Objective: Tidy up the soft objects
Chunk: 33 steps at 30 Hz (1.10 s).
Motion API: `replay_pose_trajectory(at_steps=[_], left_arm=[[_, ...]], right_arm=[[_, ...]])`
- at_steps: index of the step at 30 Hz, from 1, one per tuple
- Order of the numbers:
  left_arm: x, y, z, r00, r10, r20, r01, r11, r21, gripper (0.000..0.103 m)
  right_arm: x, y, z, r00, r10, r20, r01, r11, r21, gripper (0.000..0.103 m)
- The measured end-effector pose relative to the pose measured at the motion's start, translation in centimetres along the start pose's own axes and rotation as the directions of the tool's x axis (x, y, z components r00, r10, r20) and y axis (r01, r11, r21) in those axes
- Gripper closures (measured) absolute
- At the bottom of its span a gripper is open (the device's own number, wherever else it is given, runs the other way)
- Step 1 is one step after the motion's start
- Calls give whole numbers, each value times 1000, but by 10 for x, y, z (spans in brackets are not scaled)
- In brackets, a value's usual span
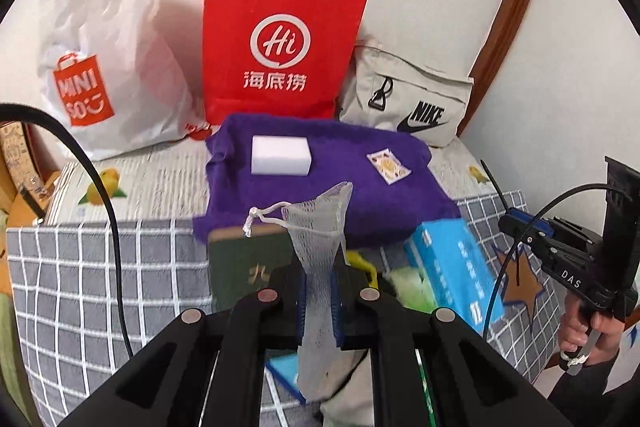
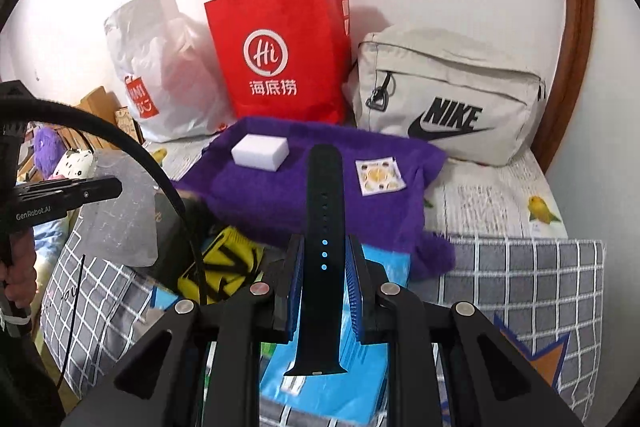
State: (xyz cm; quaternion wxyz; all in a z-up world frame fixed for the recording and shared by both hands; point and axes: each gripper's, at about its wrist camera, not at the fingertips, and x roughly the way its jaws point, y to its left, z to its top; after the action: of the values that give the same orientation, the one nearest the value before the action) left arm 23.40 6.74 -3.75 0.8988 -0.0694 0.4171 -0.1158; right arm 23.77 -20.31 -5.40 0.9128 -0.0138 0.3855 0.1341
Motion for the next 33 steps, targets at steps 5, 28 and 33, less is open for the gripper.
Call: replay_pose_trajectory(at_steps=[5,28,33], left_arm=[[18,1,26,1000,-1,9,1,1000,13,93],[122,22,80,996,-8,-90,8,1000,3,93],[140,21,87,993,-8,-114,11,1000,24,93]], right_arm=[[19,-9,17,1000,-16,-6,16,1000,-2,83],[129,-54,61,992,-22,-126,29,998,48,83],[145,-59,68,988,-26,-149,33,998,45,83]])
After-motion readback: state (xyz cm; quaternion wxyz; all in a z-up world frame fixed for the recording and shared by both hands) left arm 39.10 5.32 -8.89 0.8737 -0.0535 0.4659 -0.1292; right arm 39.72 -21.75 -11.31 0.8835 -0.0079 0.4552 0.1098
